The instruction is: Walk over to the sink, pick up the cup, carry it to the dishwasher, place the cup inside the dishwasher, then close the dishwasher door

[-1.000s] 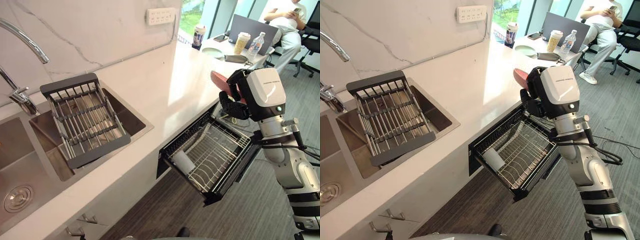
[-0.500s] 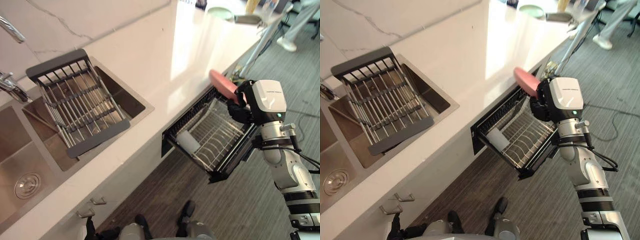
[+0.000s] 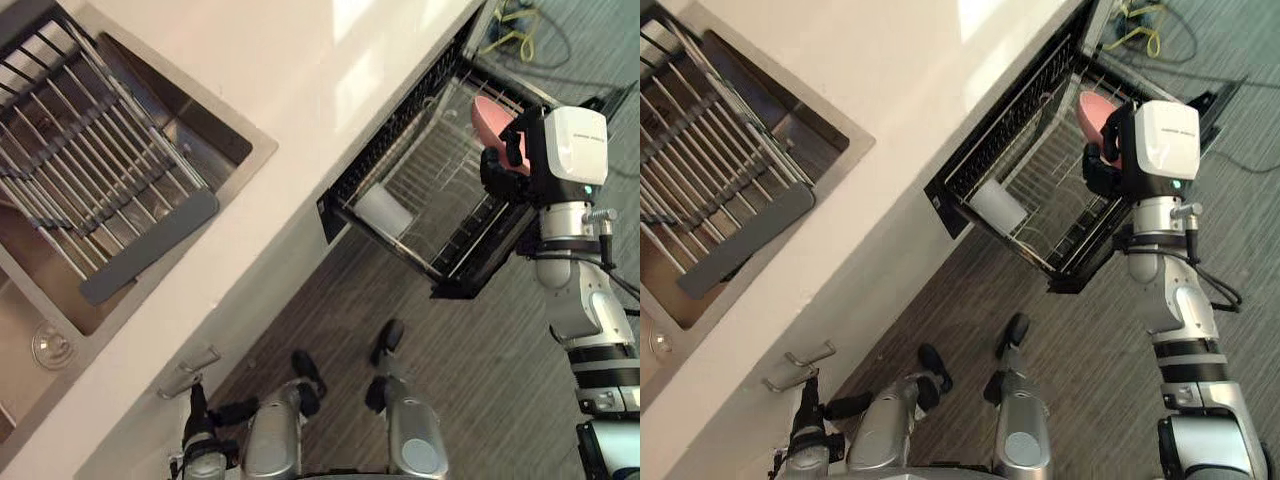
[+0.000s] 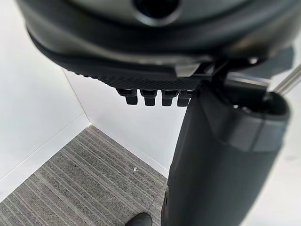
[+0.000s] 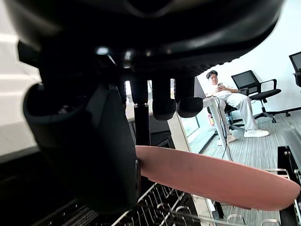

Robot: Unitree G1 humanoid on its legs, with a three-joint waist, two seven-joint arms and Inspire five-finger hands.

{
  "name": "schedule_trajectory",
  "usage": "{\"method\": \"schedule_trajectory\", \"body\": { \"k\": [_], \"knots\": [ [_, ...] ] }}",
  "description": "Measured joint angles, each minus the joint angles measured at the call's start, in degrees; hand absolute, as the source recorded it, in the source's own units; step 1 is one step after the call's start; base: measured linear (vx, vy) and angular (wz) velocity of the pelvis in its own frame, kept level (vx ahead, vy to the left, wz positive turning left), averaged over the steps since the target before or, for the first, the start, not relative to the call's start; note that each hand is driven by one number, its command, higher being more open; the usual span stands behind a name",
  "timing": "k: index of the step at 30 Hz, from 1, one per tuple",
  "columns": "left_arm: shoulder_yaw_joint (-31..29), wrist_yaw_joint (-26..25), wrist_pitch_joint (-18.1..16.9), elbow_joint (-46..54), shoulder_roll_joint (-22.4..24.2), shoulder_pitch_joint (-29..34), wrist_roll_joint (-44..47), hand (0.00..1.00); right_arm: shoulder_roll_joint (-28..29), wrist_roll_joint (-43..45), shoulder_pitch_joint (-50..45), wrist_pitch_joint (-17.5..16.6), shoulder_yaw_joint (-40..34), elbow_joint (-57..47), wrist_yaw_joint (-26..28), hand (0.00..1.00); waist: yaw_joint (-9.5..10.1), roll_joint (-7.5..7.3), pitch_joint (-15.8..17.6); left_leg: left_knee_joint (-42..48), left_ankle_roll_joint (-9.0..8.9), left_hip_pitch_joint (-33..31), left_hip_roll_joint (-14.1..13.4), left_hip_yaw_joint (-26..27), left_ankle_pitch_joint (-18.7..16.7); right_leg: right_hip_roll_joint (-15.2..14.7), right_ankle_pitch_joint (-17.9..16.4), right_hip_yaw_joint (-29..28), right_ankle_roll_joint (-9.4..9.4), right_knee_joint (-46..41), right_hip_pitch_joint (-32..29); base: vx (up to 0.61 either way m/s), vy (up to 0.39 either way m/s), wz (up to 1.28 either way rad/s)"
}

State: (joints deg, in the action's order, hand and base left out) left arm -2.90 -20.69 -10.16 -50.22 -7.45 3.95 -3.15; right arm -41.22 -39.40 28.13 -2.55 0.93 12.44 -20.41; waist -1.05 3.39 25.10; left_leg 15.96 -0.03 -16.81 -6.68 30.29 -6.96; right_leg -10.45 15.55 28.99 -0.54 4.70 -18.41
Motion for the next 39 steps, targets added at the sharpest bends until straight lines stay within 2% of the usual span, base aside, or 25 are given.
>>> {"method": "schedule_trajectory", "body": {
  "k": [5,8,9,14,20,21,24,27,29,32,35,36,39],
  "knots": [
    [3.2,0.1,0.0,1.0,0.0,-2.7,0.0,1.00,-3.2,3.5,9.2,1.2,4.8,7.4,0.7,0.00,0.61,2.55,1.4,2.1,0.84,-6.2,0.8,-1.2,0.3,-0.8,1.3,0.0,-0.38,0.0,-5.2,-0.05,0.159,0.08],
    [6.3,0.0,-0.2,1.1,0.2,-4.5,0.6,1.00,-4.6,4.1,13.7,2.2,7.5,11.9,2.7,0.00,1.93,4.92,2.5,2.7,0.92,-8.2,1.6,-3.9,0.3,-1.1,1.8,-0.2,-0.54,0.0,-6.8,-0.03,0.131,0.01],
    [7.2,0.0,-0.1,1.2,0.3,-4.8,1.6,1.00,-4.6,4.3,14.8,2.5,8.7,13.4,3.5,1.00,2.19,5.64,2.7,2.7,0.93,-8.7,1.8,-4.4,0.3,-1.1,1.9,-0.2,-0.59,0.0,-7.3,-0.02,0.131,-0.02],
    [8.1,-0.1,-0.1,1.3,0.8,-5.0,4.3,1.00,-4.6,4.5,14.9,4.1,12.4,16.0,5.8,1.00,3.25,6.42,2.8,2.6,0.92,-9.3,2.5,-6.9,0.3,-1.1,1.9,-0.3,-0.66,0.0,-7.6,0.01,0.124,0.01],
    [8.4,0.2,-0.3,2.4,1.2,-4.8,4.2,1.00,-4.1,9.1,13.8,5.7,10.0,16.4,4.9,1.00,3.23,6.65,2.9,1.9,1.09,-6.8,3.0,-8.1,0.5,-1.5,1.5,0.7,-0.33,0.0,-4.7,0.03,0.118,0.10],
    [8.3,1.0,0.0,3.4,1.4,-3.9,4.3,1.00,-2.8,12.4,10.6,5.6,4.6,14.1,3.8,1.00,3.03,6.65,2.9,0.5,1.04,-4.2,3.3,-9.0,0.8,-1.7,0.8,1.7,-0.05,-0.1,-2.0,0.06,0.113,0.20],
    [7.9,1.2,0.1,4.1,1.4,-2.5,4.2,1.00,-1.3,14.5,6.5,5.5,-1.5,10.1,1.8,1.00,2.84,6.58,2.8,-1.1,0.91,-1.2,3.5,-9.7,1.1,-1.9,-0.2,2.5,0.36,-0.7,0.6,0.06,0.096,0.13],
    [7.2,1.4,1.2,5.1,1.4,0.4,4.1,1.00,2.2,20.6,1.3,4.3,-10.8,5.2,-2.7,1.00,2.25,6.32,2.3,-4.1,0.64,4.6,4.0,-9.7,1.3,-1.9,-1.3,2.8,1.26,-0.8,5.2,0.09,0.081,-0.01],
    [5.9,2.2,2.3,5.1,1.7,3.0,2.9,1.00,5.0,27.5,-2.3,2.8,-17.6,3.9,-6.3,1.00,1.63,5.33,0.4,-6.3,0.28,7.8,4.2,-9.6,1.6,-1.9,-2.0,2.8,1.88,-0.8,7.4,0.14,0.054,-0.04],
    [4.1,2.2,3.6,4.7,2.0,6.2,1.4,1.00,7.2,37.1,-8.0,2.5,-27.6,5.2,-9.8,1.00,1.13,3.32,-2.4,-9.1,-0.26,12.6,4.5,-9.6,2.0,-1.6,-3.1,3.3,2.72,-0.6,11.2,0.14,0.036,-0.01],
    [2.9,2.2,4.1,2.5,2.0,9.1,0.9,1.00,7.2,45.9,-12.0,2.5,-32.4,10.5,-10.0,1.00,0.06,1.69,-6.4,-11.2,-0.45,16.6,4.7,-9.4,2.1,-1.6,-3.8,3.5,3.33,-0.4,14.3,0.10,0.046,-0.02],
    [2.7,2.2,4.2,1.9,2.0,9.9,0.9,1.00,7.2,49.2,-13.4,2.4,-33.7,12.4,-9.5,0.00,-0.04,1.29,-7.6,-11.9,-0.50,17.8,4.8,-9.2,2.1,-1.7,-3.9,3.4,3.40,-0.4,15.0,0.06,0.058,-0.07],
    [2.1,2.2,4.2,1.7,1.9,10.0,0.7,1.00,7.2,57.2,-14.7,2.5,-35.6,18.6,-7.7,0.00,-0.38,0.52,-8.4,-12.2,-0.50,18.2,5.2,-9.0,2.4,-2.3,-4.0,3.3,3.60,-0.8,15.1,-0.02,0.055,-0.03]
  ]
}}
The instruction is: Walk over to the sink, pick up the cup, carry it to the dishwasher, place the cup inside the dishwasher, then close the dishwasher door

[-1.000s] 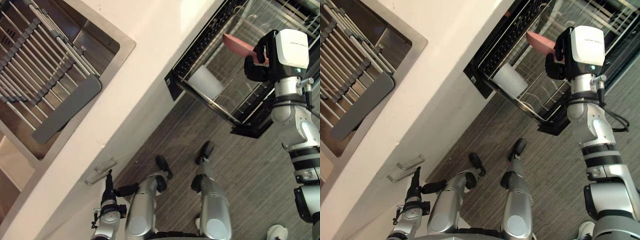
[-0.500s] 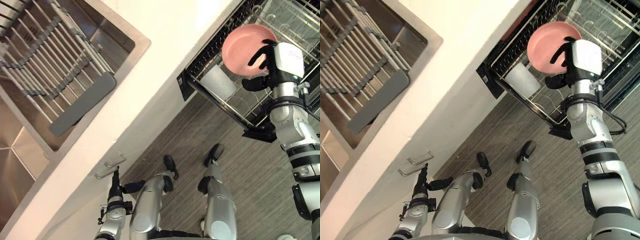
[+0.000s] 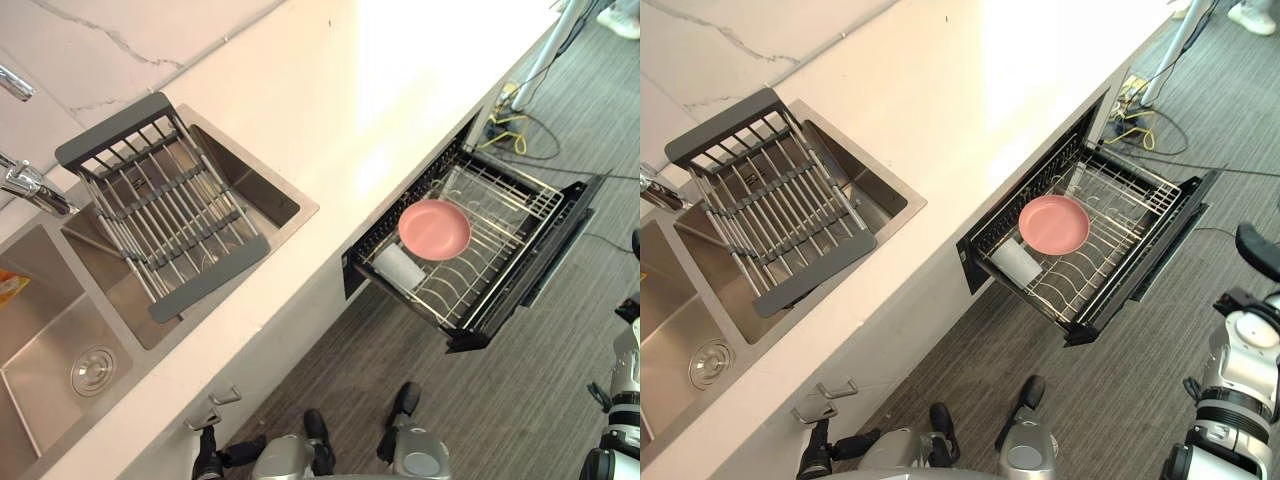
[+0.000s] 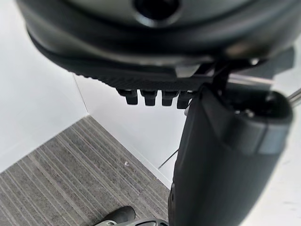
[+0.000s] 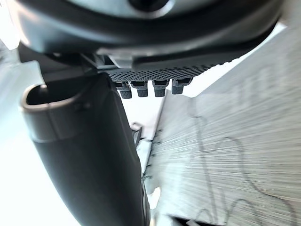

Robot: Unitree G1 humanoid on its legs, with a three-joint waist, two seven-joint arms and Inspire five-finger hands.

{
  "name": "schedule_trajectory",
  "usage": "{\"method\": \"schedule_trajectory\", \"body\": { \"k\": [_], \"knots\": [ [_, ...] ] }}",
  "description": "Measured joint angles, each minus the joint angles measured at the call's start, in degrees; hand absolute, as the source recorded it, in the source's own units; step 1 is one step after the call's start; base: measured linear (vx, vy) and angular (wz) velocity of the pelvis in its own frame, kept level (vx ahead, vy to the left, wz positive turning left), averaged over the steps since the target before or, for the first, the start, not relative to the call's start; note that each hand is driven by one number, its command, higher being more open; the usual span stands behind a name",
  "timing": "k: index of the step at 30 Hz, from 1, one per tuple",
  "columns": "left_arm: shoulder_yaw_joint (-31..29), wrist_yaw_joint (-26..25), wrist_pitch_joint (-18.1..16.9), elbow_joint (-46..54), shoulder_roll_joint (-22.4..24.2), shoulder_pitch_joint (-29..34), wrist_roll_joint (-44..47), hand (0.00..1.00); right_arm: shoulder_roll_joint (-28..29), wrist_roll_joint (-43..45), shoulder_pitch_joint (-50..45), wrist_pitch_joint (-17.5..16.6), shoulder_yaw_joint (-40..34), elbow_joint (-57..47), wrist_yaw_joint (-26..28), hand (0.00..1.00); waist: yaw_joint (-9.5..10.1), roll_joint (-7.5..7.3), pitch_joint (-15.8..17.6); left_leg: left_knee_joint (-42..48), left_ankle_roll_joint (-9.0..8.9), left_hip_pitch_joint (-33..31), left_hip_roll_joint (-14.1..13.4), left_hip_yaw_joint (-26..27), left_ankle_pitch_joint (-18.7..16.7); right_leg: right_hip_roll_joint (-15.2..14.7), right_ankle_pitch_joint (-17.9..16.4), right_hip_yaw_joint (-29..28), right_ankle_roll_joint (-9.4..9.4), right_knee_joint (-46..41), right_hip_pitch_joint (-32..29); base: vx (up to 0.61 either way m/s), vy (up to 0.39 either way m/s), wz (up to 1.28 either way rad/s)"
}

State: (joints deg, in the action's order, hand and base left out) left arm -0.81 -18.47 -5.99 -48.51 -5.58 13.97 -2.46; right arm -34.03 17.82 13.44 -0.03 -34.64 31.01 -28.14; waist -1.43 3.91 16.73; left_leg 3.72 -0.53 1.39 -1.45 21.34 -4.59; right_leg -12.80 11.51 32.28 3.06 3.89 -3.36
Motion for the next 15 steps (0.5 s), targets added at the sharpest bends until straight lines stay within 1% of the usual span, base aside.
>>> {"method": "schedule_trajectory", "body": {
  "k": [1,2,3,4,5,6,7,8,9,10,11,13,15],
  "knots": [
    [0.0,0.0,0.0,0.0,0.0,-0.1,-0.1,1.00,0.0,1.6,0.1,0.0,0.0,1.4,0.6,0.00,-0.11,0.05,0.0,-0.3,0.11,-0.4,0.1,0.0,0.1,-0.2,-0.1,-0.1,0.00,-0.4,-0.5,-0.13,0.055,-0.02],
    [0.0,0.0,0.0,0.0,-0.1,-0.7,-0.5,1.00,0.0,4.8,0.2,0.2,0.0,4.1,2.3,0.00,-0.14,0.09,0.0,-0.8,-0.02,-1.3,0.3,0.3,0.2,-0.5,-0.4,-0.4,-0.28,-1.3,-2.1,-0.13,0.044,-0.03],
    [0.0,0.0,0.0,0.0,-0.2,-1.5,-0.5,1.00,0.0,7.9,0.8,1.1,0.1,6.7,4.8,0.00,-0.22,0.20,0.1,-1.4,0.06,-2.7,0.5,0.5,0.9,-0.9,-0.6,-0.6,-0.39,-2.1,-4.1,-0.15,0.040,-0.03],
    [0.1,0.0,0.0,0.1,-0.2,-1.9,-0.5,1.00,0.1,9.3,1.2,1.6,0.2,7.9,5.8,0.00,-0.33,0.36,0.3,-1.7,0.16,-3.3,0.6,0.5,1.3,-1.0,-0.6,-0.7,-0.35,-2.4,-5.0,-0.07,0.013,0.01],
    [0.2,0.0,-0.1,0.4,-0.1,-2.5,-0.4,1.00,0.1,11.3,2.3,2.4,0.3,9.4,7.5,0.00,-0.67,0.69,1.3,-1.9,0.11,-4.0,0.7,0.7,1.7,-1.2,-0.7,-0.8,-0.59,-3.0,-6.0,-0.09,0.003,-0.01],
    [0.3,0.0,-0.4,0.8,0.0,-3.3,-0.4,1.00,0.2,14.6,3.9,2.9,0.8,10.7,10.7,0.00,-1.05,1.44,3.2,-2.1,0.12,-4.9,0.8,1.1,2.4,-1.3,-0.6,-1.0,-1.20,-3.2,-7.3,-0.06,-0.006,-0.06],
    [0.4,0.0,-0.5,0.8,0.1,-3.5,-0.4,1.00,0.2,15.5,4.6,3.2,1.3,10.9,11.8,0.00,-1.08,1.81,3.9,-2.2,0.18,-5.3,0.8,1.4,2.6,-1.3,-0.4,-1.4,-1.38,-3.2,-7.9,-0.07,-0.011,-0.10],
    [1.0,0.0,-0.5,0.8,0.1,-3.8,-0.4,1.00,0.2,16.8,5.5,3.6,1.8,11.0,13.6,0.00,-1.09,2.49,4.7,-2.4,0.18,-6.1,0.8,1.6,2.9,-1.3,-0.2,-1.6,-1.61,-3.2,-8.9,-0.03,-0.018,-0.08],
    [1.5,0.0,-0.7,1.4,0.3,-4.1,-0.4,1.00,0.2,18.2,7.7,3.7,3.0,11.2,16.2,0.00,-1.13,3.67,6.2,-2.6,0.10,-7.1,0.8,1.6,3.5,-1.2,0.3,-1.7,-1.92,-3.2,-10.1,0.00,0.000,0.00],
    [1.7,0.0,-0.8,1.6,0.4,-4.1,-0.4,1.00,0.1,18.6,8.6,3.7,3.7,11.3,17.0,0.00,-1.13,4.08,6.8,-2.6,0.12,-7.5,0.8,1.6,3.8,-1.2,0.6,-1.7,-2.17,-3.3,-10.6,0.01,-0.033,0.04],
    [2.4,-0.1,-1.3,1.8,0.4,-4.2,-0.4,1.00,-0.2,18.7,10.6,3.7,5.7,11.6,18.7,0.00,-1.04,4.98,7.4,-2.8,0.39,-8.3,0.8,1.5,4.6,-1.1,0.8,-1.6,-2.42,-3.3,-11.6,0.03,-0.036,0.07],
    [2.7,-0.1,-2.2,2.1,1.1,-4.4,-0.4,1.00,-1.2,19.1,15.0,3.6,8.9,13.2,20.9,0.00,-0.87,6.58,8.7,-2.9,0.52,-9.0,0.7,1.2,5.0,-1.1,1.0,-1.2,-2.57,-3.3,-12.1,0.03,-0.024,0.09],
    [3.5,-0.3,-2.5,1.9,1.3,-4.4,0.5,1.00,-3.0,18.8,16.3,3.3,10.6,13.5,21.7,0.00,-0.79,7.36,9.0,-2.8,0.52,-9.3,0.8,1.0,5.1,-1.2,1.0,-1.1,-2.56,-3.3,-12.2,0.02,0.010,0.06]
  ]
}}
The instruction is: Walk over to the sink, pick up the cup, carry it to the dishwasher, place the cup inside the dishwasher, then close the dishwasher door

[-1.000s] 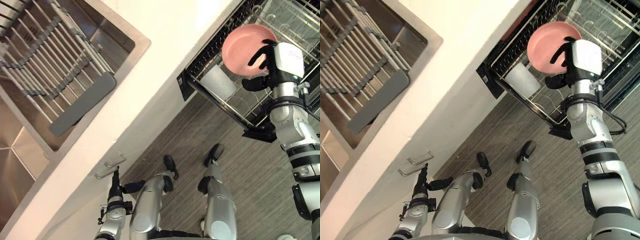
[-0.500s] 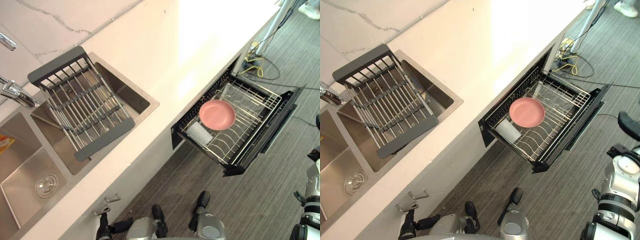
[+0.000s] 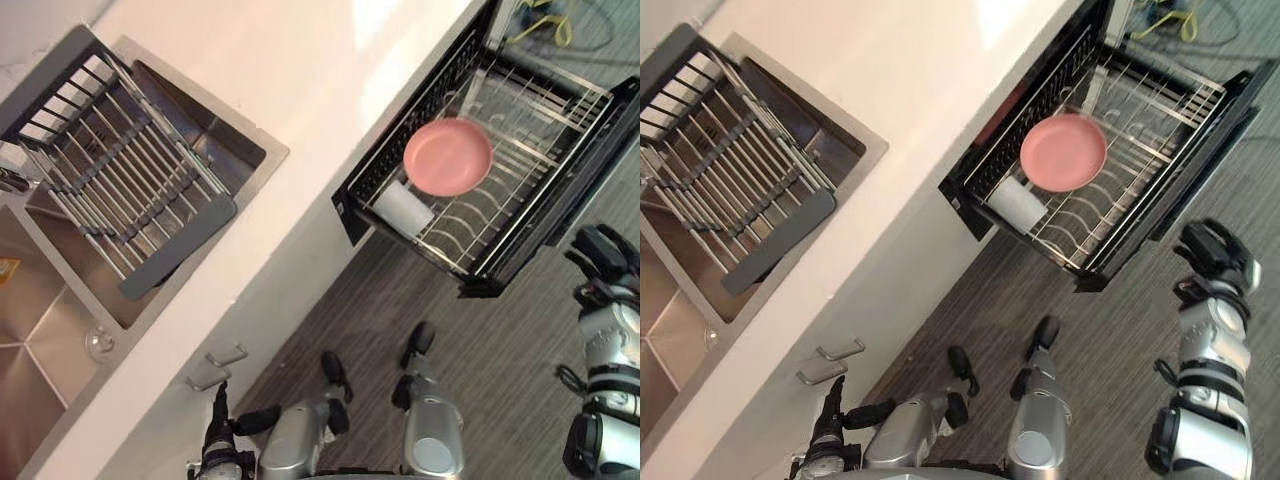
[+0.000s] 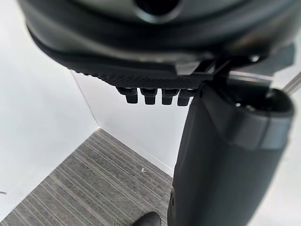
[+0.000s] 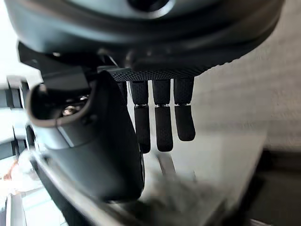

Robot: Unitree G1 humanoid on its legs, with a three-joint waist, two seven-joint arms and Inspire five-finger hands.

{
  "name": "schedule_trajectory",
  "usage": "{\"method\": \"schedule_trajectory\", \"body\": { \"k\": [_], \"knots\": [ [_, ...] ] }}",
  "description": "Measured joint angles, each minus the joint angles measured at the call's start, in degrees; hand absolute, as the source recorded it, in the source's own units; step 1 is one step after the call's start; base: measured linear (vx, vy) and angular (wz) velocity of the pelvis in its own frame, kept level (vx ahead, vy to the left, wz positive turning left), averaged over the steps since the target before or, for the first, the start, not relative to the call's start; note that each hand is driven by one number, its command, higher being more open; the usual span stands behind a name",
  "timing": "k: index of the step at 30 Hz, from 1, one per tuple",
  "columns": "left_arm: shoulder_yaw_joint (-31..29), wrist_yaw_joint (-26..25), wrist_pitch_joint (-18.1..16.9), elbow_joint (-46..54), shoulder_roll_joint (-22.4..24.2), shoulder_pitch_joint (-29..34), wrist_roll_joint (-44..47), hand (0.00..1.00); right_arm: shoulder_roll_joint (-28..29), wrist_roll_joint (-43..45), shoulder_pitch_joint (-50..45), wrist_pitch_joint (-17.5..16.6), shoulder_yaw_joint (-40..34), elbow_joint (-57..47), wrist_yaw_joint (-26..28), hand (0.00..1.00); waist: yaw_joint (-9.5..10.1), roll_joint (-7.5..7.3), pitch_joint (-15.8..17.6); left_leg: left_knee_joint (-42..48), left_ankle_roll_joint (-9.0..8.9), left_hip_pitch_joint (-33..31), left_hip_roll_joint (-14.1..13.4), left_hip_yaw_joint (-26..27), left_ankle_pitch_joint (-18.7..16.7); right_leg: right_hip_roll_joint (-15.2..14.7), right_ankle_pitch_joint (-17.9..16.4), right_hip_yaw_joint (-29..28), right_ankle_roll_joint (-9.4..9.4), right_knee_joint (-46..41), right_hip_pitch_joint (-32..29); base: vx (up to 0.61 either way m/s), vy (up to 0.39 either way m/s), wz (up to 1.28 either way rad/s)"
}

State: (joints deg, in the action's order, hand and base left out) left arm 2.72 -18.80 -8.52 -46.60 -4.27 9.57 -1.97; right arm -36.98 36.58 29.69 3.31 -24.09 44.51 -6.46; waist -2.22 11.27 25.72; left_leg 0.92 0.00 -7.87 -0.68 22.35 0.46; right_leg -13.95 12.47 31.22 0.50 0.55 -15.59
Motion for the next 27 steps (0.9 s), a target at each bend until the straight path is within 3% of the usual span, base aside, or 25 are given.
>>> {"method": "schedule_trajectory", "body": {
  "k": [4,8,12,16,19,20,24,27],
  "knots": [
    [0.6,0.0,-0.9,0.1,0.1,-0.4,1.0,1.00,-1.2,-4.3,2.3,-0.4,3.0,0.0,0.6,0.00,0.04,0.70,0.3,0.2,0.18,-0.7,0.1,-0.9,0.3,-0.3,-0.1,0.6,-0.07,-0.5,-0.4,0.01,0.014,0.10],
    [1.1,0.4,-2.2,0.6,1.0,-0.4,1.7,1.00,-1.7,-9.8,4.9,-0.7,7.0,0.1,0.6,0.00,0.38,2.43,0.6,0.0,0.24,-0.3,0.2,-3.3,1.5,-1.5,-1.7,3.0,-0.34,-3.2,0.5,-0.02,0.014,0.30],
    [1.1,1.1,-3.0,0.8,2.2,-0.4,2.2,1.00,-1.2,-13.8,7.1,-0.8,13.4,1.5,0.8,0.00,2.05,4.02,0.3,-1.8,-0.04,0.7,-0.3,-7.4,2.5,-2.5,-5.1,7.3,-0.61,-7.0,2.3,-0.06,-0.007,0.48],
    [1.1,1.4,-3.1,0.3,3.0,-0.3,4.2,1.00,-0.2,-15.9,11.7,-0.8,15.9,6.0,1.2,0.00,3.40,5.03,-0.4,-3.9,-0.75,1.0,-1.4,-8.1,5.0,-4.2,-8.5,11.7,-0.98,-11.8,2.6,-0.01,-0.045,0.63],
    [1.1,2.0,-3.3,-1.1,3.4,-0.2,5.4,1.00,-0.7,-16.0,12.9,-0.7,16.8,8.8,2.3,0.00,5.36,5.37,-0.7,-5.1,-1.09,2.2,-1.0,-10.1,7.8,-7.8,-13.0,14.1,-0.90,-19.4,2.9,0.02,-0.058,0.54],
    [1.1,2.7,-3.6,-1.4,3.4,0.0,5.5,1.00,-0.6,-16.0,13.8,-0.7,17.8,9.6,3.3,1.00,5.46,5.41,-0.8,-5.1,-1.12,2.4,-0.8,-10.7,8.0,-8.6,-13.9,14.5,-0.75,-20.8,3.0,0.01,-0.051,0.39],
    [1.1,3.9,-4.4,-2.7,3.8,0.4,6.5,1.00,0.9,-16.0,17.5,-0.9,20.3,11.7,7.8,1.00,6.40,5.94,-1.6,-5.7,-1.49,3.3,-0.7,-11.7,8.6,-9.9,-15.9,16.0,-0.51,-23.3,4.1,0.01,-0.061,0.23],
    [1.0,3.9,-4.6,-4.0,3.8,0.4,6.5,1.00,2.3,-13.4,17.5,-0.9,19.9,14.9,8.1,1.00,7.02,5.82,-2.7,-5.7,-1.52,3.8,-0.9,-11.8,8.6,-9.8,-16.6,16.4,-0.34,-23.5,4.8,-0.01,-0.043,0.06]
  ]
}}
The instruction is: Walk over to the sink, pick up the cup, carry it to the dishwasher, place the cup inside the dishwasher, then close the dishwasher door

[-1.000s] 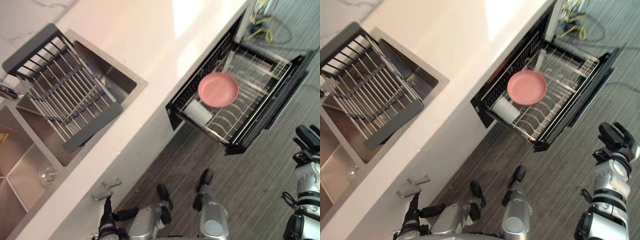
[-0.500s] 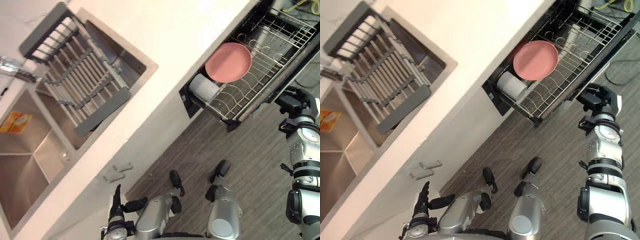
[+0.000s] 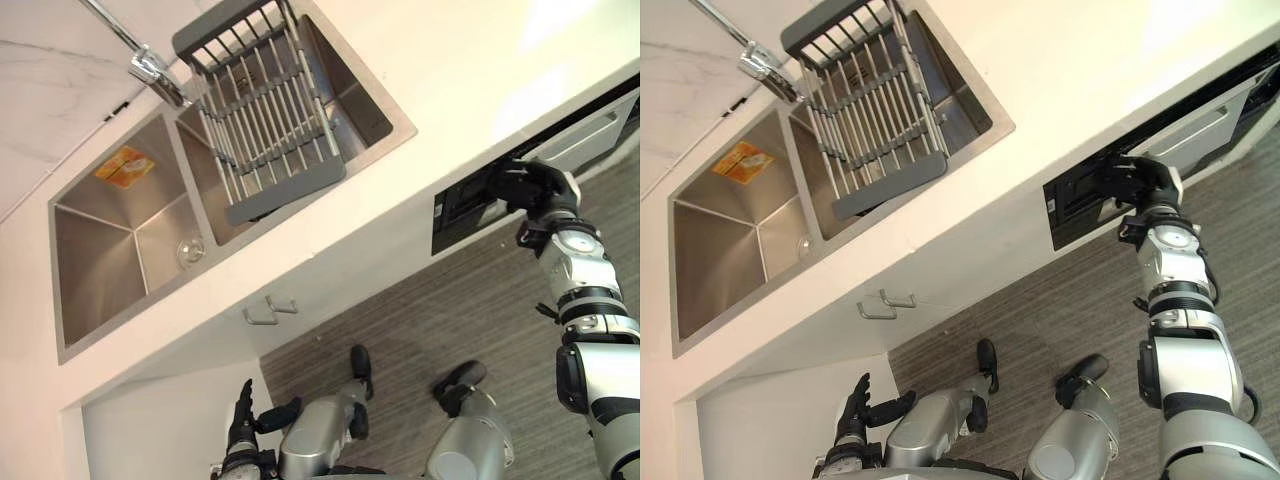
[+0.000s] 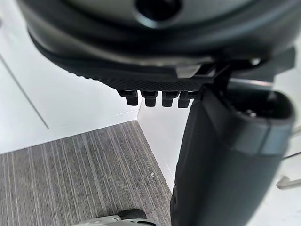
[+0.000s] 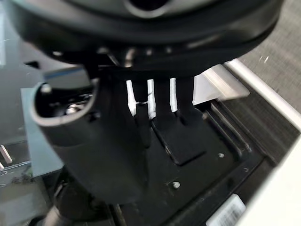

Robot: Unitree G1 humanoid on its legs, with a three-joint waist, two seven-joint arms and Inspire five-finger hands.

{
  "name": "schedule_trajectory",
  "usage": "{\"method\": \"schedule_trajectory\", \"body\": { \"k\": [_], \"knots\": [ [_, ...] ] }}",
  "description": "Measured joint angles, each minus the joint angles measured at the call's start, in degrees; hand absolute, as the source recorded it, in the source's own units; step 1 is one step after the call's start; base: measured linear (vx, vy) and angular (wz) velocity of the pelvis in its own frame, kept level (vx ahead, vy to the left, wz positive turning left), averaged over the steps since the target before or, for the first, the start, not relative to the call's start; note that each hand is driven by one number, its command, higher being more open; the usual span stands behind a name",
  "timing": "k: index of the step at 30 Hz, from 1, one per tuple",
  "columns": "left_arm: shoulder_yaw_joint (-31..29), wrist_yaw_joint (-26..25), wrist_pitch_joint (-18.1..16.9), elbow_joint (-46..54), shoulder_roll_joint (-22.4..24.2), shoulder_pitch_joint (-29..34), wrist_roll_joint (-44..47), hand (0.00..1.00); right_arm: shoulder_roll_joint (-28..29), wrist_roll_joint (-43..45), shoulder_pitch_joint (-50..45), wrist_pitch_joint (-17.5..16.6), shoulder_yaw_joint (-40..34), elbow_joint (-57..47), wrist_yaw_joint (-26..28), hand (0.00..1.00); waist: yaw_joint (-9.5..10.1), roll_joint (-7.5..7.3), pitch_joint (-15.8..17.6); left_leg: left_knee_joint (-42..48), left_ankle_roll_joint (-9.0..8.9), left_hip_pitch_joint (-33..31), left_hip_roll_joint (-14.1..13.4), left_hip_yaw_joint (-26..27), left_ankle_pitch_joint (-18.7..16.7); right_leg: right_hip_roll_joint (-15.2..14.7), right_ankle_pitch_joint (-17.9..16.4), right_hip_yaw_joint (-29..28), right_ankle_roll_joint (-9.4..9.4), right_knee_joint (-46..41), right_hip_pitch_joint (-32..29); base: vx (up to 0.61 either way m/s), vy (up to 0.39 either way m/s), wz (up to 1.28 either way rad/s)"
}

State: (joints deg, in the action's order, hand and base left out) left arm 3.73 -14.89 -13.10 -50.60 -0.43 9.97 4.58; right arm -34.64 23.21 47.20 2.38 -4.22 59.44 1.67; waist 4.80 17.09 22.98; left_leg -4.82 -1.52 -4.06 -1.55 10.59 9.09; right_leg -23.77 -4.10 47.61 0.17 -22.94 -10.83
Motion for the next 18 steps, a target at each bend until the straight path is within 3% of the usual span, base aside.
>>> {"method": "schedule_trajectory", "body": {
  "k": [4,7,10,11,13,18],
  "knots": [
    [-1.1,-0.2,-0.5,-2.8,0.1,0.0,-0.1,1.00,2.9,4.6,-3.9,-0.3,-1.9,-0.9,0.3,1.00,0.39,-0.73,-1.8,0.0,-0.38,0.4,-0.9,0.1,0.0,1.6,0.4,0.6,0.26,1.9,1.3,-0.01,-0.044,0.00],
    [-3.9,-0.3,-0.6,-5.1,0.0,1.4,0.0,1.00,9.6,12.0,-14.5,-2.2,-5.8,-6.1,1.1,1.00,1.28,-3.34,-5.3,0.1,-1.51,1.2,-2.7,0.4,-0.9,5.2,1.9,1.2,0.44,7.0,3.7,0.04,-0.065,-0.07],
    [-8.8,-0.1,-1.8,-6.8,-0.2,3.5,0.8,1.00,18.6,18.9,-29.7,-4.7,-10.4,-8.1,5.9,1.00,1.43,-7.69,-8.6,0.4,-2.40,3.1,-4.2,1.2,-2.9,9.2,4.1,1.1,1.07,13.5,7.3,0.09,-0.062,-0.15],
    [-9.7,0.0,-2.0,-7.3,-0.2,3.6,1.2,1.00,20.0,19.5,-32.3,-4.9,-11.7,-7.6,6.8,1.00,1.35,-8.33,-9.1,0.4,-2.46,3.5,-4.3,1.4,-3.2,9.7,4.4,1.1,1.22,14.4,7.9,0.10,-0.038,-0.12],
    [-13.6,1.0,-2.2,-9.2,-0.2,3.8,2.0,1.00,24.1,20.1,-41.2,-5.3,-17.1,-2.1,9.5,1.00,0.42,-10.52,-10.7,0.0,-2.28,5.5,-4.3,2.4,-4.2,10.5,5.1,0.3,1.93,16.2,9.8,0.11,-0.005,-0.19],
    [-18.2,5.2,-2.4,-10.4,-0.3,3.5,5.7,1.00,27.0,16.6,-54.1,-5.3,-26.3,8.1,14.6,1.00,-2.21,-12.88,-12.6,-0.3,-1.83,8.2,-3.4,3.1,-5.9,8.7,4.6,-0.5,3.24,13.8,11.6,0.12,0.028,-0.08]
  ]
}}
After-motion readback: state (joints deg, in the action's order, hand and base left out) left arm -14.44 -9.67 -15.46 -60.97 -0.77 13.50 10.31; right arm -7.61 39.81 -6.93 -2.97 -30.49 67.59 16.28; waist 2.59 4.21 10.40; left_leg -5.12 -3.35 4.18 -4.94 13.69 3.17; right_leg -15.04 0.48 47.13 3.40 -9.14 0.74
